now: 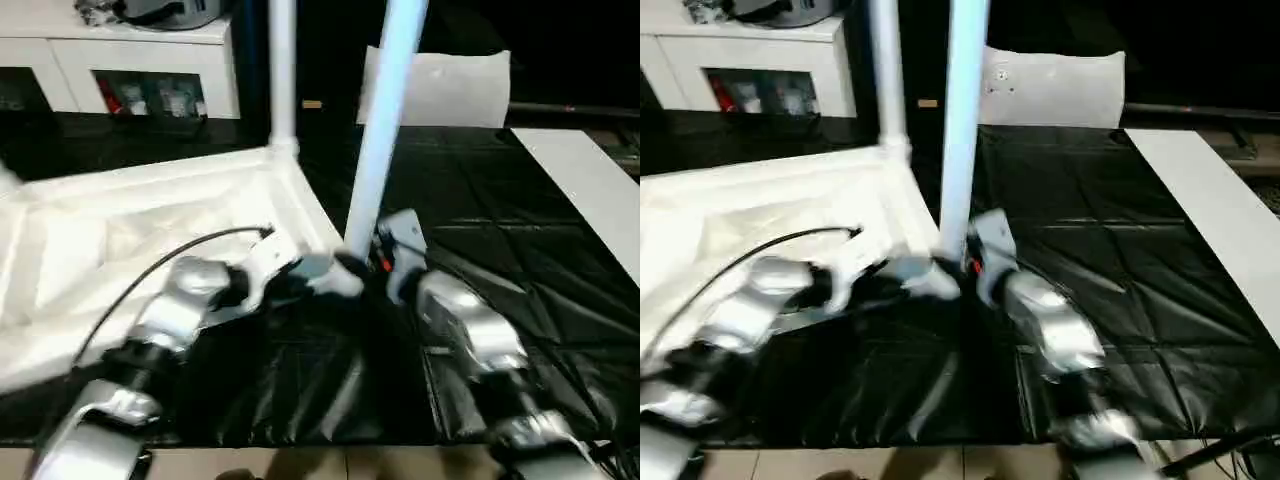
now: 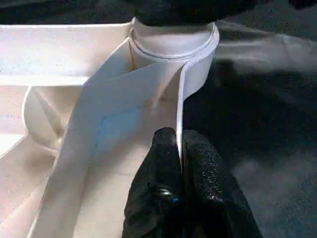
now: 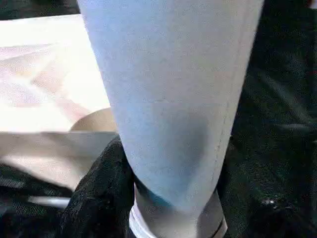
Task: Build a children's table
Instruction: Rotate leg to tighten
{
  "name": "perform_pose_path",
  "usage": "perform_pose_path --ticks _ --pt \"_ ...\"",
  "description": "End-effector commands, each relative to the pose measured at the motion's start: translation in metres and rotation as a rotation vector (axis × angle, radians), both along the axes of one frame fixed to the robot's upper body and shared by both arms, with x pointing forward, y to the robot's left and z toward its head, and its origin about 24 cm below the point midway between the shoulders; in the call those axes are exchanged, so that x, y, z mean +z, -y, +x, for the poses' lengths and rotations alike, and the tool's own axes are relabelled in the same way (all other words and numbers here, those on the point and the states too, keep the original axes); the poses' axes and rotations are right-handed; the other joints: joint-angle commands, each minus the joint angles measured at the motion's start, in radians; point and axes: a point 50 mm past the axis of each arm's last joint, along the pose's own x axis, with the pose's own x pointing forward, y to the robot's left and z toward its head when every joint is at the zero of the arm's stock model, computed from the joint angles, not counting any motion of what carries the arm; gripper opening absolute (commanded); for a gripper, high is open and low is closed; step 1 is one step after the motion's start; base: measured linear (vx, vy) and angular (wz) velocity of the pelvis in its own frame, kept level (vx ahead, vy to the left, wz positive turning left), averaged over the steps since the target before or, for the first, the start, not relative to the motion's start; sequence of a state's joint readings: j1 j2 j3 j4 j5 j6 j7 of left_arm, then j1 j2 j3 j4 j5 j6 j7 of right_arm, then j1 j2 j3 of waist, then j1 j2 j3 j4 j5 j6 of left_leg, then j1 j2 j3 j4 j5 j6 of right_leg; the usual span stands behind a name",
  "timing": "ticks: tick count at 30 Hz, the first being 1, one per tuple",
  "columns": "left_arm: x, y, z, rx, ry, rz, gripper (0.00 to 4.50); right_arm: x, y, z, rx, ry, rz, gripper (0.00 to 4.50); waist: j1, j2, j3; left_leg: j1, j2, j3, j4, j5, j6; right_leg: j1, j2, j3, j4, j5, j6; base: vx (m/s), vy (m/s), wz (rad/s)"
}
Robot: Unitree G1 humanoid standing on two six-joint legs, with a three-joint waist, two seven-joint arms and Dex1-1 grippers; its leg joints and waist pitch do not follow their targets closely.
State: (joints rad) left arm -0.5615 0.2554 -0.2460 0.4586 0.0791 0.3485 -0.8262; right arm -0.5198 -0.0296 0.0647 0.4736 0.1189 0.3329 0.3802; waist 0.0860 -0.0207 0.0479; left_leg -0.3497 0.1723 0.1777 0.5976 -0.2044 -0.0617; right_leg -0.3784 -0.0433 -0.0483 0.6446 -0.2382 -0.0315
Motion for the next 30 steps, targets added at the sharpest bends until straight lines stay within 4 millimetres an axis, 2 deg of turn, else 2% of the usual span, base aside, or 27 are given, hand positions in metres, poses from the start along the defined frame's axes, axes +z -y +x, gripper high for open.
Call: perform_pose_path --ticks 1,3,4,5,6,8,10,12,17,21,23,24,30 --pt "0.021 0.012 0.011 0.088 0.119 -0.069 0.0 -0.014 -0.042 -0.018 0.154 -0.075 0.06 2.65 0.007 0.006 -0.056 -0.001 0.062 -0.03 -0.072 -0.081 0.002 0.046 -0.114 0.063 -0.082 -0.03 -0.196 0.0 0.0 0.0" --pt "0.021 0.014 0.008 0.053 0.125 -0.061 0.0 -0.012 -0.041 -0.018 0.148 -0.053 0.075 2.75 0.008 0.005 -0.056 -0.005 0.06 -0.027 -0.069 -0.059 0.023 0.047 -0.112 0.063 -0.078 0.051 -0.201 0.0 0.0 0.0" --pt "0.02 0.013 0.007 0.043 0.118 -0.056 0.0 -0.012 -0.04 -0.018 0.142 -0.045 0.085 2.75 0.008 0.006 -0.056 -0.004 0.06 -0.027 -0.069 -0.063 0.025 0.046 -0.112 0.062 -0.079 0.05 -0.202 0.0 0.0 0.0" --pt "0.02 0.011 0.006 0.031 0.117 -0.05 0.0 -0.01 -0.037 -0.019 0.138 -0.027 0.089 2.94 0.008 0.014 -0.054 -0.003 0.061 -0.029 -0.072 -0.083 0.022 0.045 -0.112 0.061 -0.081 0.023 -0.202 0.0 0.0 0.0" --pt "0.02 0.009 0.005 0.023 0.115 -0.046 0.0 -0.009 -0.035 -0.019 0.144 -0.006 0.089 3.06 0.006 0.01 -0.052 -0.002 0.062 -0.029 -0.073 -0.101 0.018 0.045 -0.111 0.061 -0.084 -0.003 -0.201 0.0 0.0 0.0" --pt "0.019 0.001 0.003 0.004 0.109 -0.029 0.0 -0.005 -0.025 -0.021 0.175 0.055 0.068 3.17 0.006 0.014 -0.052 -0.004 0.064 -0.03 -0.075 -0.116 0.013 0.047 -0.114 0.063 -0.086 -0.024 -0.195 0.0 0.0 0.0" --pt "0.018 -0.004 0.002 -0.019 0.103 -0.019 0.0 -0.003 -0.017 -0.023 0.192 0.084 0.061 3.38 0.004 0.011 -0.052 -0.003 0.063 -0.029 -0.075 -0.118 0.015 0.048 -0.112 0.063 -0.086 -0.022 -0.194 0.0 0.0 0.0" --pt "0.017 -0.012 -0.002 -0.068 0.091 -0.009 0.0 0.0 -0.002 -0.026 0.215 0.123 0.062 3.56 0.004 0.01 -0.053 -0.006 0.061 -0.028 -0.072 -0.092 0.029 0.05 -0.11 0.062 -0.083 0.018 -0.194 0.0 0.0 0.0" --pt "0.015 -0.024 -0.01 -0.205 0.081 0.011 0.0 0.006 0.019 -0.033 0.329 0.165 0.05 4.0 0.01 0.006 -0.052 -0.005 0.061 -0.027 -0.07 -0.081 0.055 0.049 -0.108 0.061 -0.086 0.023 -0.193 0.0 0.0 0.0" --pt "0.015 -0.032 -0.018 -0.349 0.068 0.019 0.0 0.01 0.033 -0.042 0.483 0.176 0.022 4.0 0.014 0.011 -0.054 -0.002 0.067 -0.027 -0.069 -0.077 0.066 0.046 -0.109 0.059 -0.08 0.05 -0.211 0.0 0.0 0.0" --pt "0.016 -0.034 -0.02 -0.378 0.051 -0.006 0.0 0.011 0.037 -0.045 0.545 0.169 0.02 4.0 0.015 0.012 -0.055 -0.001 0.068 -0.025 -0.069 -0.07 0.07 0.045 -0.108 0.057 -0.077 0.075 -0.222 0.0 0.0 0.0" --pt "0.016 -0.035 -0.021 -0.404 0.035 -0.006 0.0 0.012 0.039 -0.046 0.584 0.163 0.021 4.0 0.018 0.008 -0.055 -0.002 0.067 -0.024 -0.068 -0.067 0.076 0.046 -0.11 0.057 -0.076 0.084 -0.228 0.0 0.0 0.0" --pt "0.014 -0.044 -0.027 -0.55 -0.02 0.052 0.0 0.015 0.047 -0.048 0.742 0.134 0.007 4.0 0.041 0.007 -0.054 0.0 0.072 -0.022 -0.067 -0.084 0.077 0.043 -0.113 0.053 -0.077 0.034 -0.226 0.0 0.0 0.0"
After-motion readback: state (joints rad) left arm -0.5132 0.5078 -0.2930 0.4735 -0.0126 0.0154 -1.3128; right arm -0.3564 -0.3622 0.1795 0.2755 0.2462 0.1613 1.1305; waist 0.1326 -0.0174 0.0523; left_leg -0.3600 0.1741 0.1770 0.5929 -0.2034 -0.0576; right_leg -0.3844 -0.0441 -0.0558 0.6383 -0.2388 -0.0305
